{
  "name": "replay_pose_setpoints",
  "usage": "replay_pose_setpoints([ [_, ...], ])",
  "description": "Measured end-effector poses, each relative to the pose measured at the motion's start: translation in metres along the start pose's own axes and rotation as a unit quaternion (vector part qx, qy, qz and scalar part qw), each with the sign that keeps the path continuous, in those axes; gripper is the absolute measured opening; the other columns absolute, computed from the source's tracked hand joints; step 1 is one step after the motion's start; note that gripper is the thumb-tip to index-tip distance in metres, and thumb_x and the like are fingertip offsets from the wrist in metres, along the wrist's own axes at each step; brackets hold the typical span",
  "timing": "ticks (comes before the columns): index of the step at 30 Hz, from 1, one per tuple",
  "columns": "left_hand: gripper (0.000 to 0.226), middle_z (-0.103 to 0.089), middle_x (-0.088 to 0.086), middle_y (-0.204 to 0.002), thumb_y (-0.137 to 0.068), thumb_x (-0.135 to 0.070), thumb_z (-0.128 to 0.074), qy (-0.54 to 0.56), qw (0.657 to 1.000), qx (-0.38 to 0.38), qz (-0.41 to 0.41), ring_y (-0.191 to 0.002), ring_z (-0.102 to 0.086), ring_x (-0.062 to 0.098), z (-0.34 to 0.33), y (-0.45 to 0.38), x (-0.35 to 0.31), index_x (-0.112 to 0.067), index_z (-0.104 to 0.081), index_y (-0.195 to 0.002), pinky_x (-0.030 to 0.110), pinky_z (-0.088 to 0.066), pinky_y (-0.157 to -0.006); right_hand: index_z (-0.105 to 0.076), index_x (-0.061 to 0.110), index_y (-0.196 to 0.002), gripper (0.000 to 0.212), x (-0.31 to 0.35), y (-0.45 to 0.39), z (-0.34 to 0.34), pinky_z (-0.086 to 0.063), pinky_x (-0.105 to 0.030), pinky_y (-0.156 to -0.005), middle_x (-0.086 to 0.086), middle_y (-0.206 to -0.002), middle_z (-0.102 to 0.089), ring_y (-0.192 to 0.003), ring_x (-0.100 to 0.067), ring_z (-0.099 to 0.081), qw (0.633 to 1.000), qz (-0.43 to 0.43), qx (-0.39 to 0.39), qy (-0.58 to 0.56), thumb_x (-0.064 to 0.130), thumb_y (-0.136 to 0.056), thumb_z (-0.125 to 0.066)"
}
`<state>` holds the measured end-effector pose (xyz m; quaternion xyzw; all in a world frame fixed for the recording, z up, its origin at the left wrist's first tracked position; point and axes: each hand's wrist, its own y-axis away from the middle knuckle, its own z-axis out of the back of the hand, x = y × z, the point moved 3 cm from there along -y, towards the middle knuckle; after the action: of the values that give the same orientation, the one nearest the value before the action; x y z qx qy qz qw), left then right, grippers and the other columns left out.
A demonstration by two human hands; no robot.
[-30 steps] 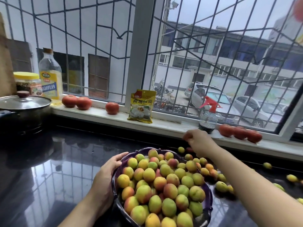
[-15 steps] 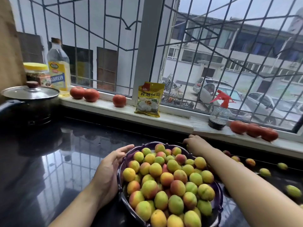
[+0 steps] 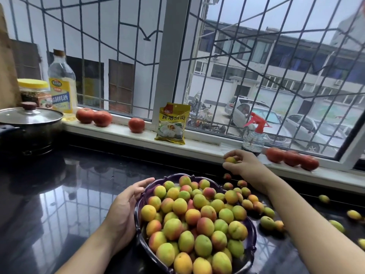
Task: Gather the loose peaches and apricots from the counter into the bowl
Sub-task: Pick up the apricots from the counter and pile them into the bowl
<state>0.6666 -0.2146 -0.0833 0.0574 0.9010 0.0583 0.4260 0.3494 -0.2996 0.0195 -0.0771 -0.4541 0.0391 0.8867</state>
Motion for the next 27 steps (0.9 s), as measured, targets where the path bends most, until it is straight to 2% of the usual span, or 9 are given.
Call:
replay_pose_setpoints([
  [5, 0.042, -0.071, 0.023, -0.125, -0.099, -0.016, -0.04, -0.007, 1.0, -0.003, -0.001, -0.125, -0.063, 0.042, -0.006, 0.006, 0.0, -0.003, -0.065, -0.131, 0.058, -0.039, -0.117, -0.075, 0.023, -0.099, 0.016, 0.028, 0.044, 0.003, -0.049, -0.021, -0.057, -0.012, -0.092, -0.067, -0.073, -0.02, -0.06, 0.993, -0.004, 0.022, -0.116, 0.016, -0.085, -0.08],
  [8, 0.043, -0.072, 0.023, -0.126, -0.099, -0.016, -0.039, -0.017, 1.0, -0.005, -0.002, -0.127, -0.062, 0.042, -0.007, 0.009, -0.001, -0.003, -0.064, -0.132, 0.058, -0.039, -0.117, -0.076, 0.029, -0.101, 0.017, 0.039, 0.057, -0.01, -0.05, -0.024, -0.066, -0.005, -0.098, -0.071, -0.083, -0.018, -0.065, 0.998, 0.021, 0.038, -0.05, 0.022, -0.086, -0.081],
  [11, 0.045, -0.071, 0.023, -0.127, -0.098, -0.017, -0.04, -0.021, 1.0, -0.003, -0.002, -0.128, -0.062, 0.042, -0.005, 0.007, -0.001, -0.004, -0.064, -0.133, 0.058, -0.039, -0.117, -0.073, 0.032, -0.115, 0.027, 0.038, 0.061, -0.024, -0.049, -0.024, -0.072, 0.006, -0.099, -0.07, -0.091, -0.012, -0.066, 0.998, 0.024, 0.056, 0.003, 0.023, -0.09, -0.077],
  [14, 0.045, -0.07, 0.023, -0.128, -0.097, -0.018, -0.041, -0.024, 1.0, -0.006, -0.002, -0.128, -0.061, 0.043, -0.005, 0.005, 0.0, -0.004, -0.064, -0.133, 0.06, -0.038, -0.118, -0.064, 0.034, -0.133, 0.045, 0.032, 0.056, -0.024, -0.047, -0.02, -0.073, 0.013, -0.1, -0.065, -0.087, -0.004, -0.063, 0.997, 0.044, 0.041, 0.055, 0.022, -0.091, -0.075],
  [16, 0.045, -0.071, 0.023, -0.127, -0.097, -0.018, -0.04, -0.027, 1.0, -0.005, -0.001, -0.126, -0.062, 0.043, -0.005, 0.005, 0.001, -0.005, -0.064, -0.132, 0.059, -0.038, -0.117, -0.059, 0.036, -0.133, 0.052, 0.03, 0.053, -0.018, -0.046, -0.017, -0.069, 0.011, -0.101, -0.063, -0.081, -0.004, -0.061, 0.996, 0.05, 0.012, 0.075, 0.021, -0.088, -0.078],
  [18, 0.045, -0.071, 0.023, -0.127, -0.097, -0.018, -0.04, -0.028, 1.0, -0.004, 0.0, -0.125, -0.063, 0.043, -0.006, 0.005, 0.001, -0.005, -0.065, -0.132, 0.059, -0.039, -0.117, -0.061, 0.036, -0.118, 0.042, 0.029, 0.054, -0.015, -0.049, -0.019, -0.068, 0.008, -0.101, -0.065, -0.081, -0.006, -0.062, 0.994, 0.059, 0.003, 0.088, 0.021, -0.084, -0.082],
  [21, 0.044, -0.071, 0.024, -0.127, -0.098, -0.018, -0.039, -0.029, 1.0, -0.006, 0.0, -0.125, -0.063, 0.043, -0.006, 0.006, 0.001, -0.005, -0.065, -0.132, 0.06, -0.039, -0.116, -0.066, 0.042, -0.104, 0.031, 0.031, 0.058, -0.019, -0.051, -0.023, -0.072, 0.014, -0.098, -0.064, -0.087, -0.005, -0.062, 0.984, 0.084, 0.044, 0.148, 0.025, -0.084, -0.081],
  [23, 0.044, -0.071, 0.024, -0.127, -0.099, -0.018, -0.039, -0.029, 1.0, -0.004, -0.001, -0.124, -0.064, 0.043, -0.007, 0.007, 0.001, -0.005, -0.065, -0.132, 0.06, -0.04, -0.116, -0.067, 0.042, -0.109, 0.03, 0.035, 0.061, -0.03, -0.048, -0.019, -0.072, 0.018, -0.104, -0.058, -0.09, -0.002, -0.06, 0.976, 0.106, 0.08, 0.173, 0.027, -0.087, -0.079],
  [27, 0.044, -0.071, 0.024, -0.126, -0.098, -0.018, -0.04, -0.025, 1.0, 0.003, 0.0, -0.123, -0.064, 0.043, -0.009, 0.009, 0.001, -0.006, -0.065, -0.131, 0.06, -0.04, -0.116, -0.066, 0.038, -0.126, 0.032, 0.039, 0.059, -0.055, -0.047, -0.021, -0.087, 0.02, -0.115, -0.056, -0.101, -0.002, -0.054, 0.959, 0.145, 0.115, 0.214, 0.027, -0.096, -0.068],
])
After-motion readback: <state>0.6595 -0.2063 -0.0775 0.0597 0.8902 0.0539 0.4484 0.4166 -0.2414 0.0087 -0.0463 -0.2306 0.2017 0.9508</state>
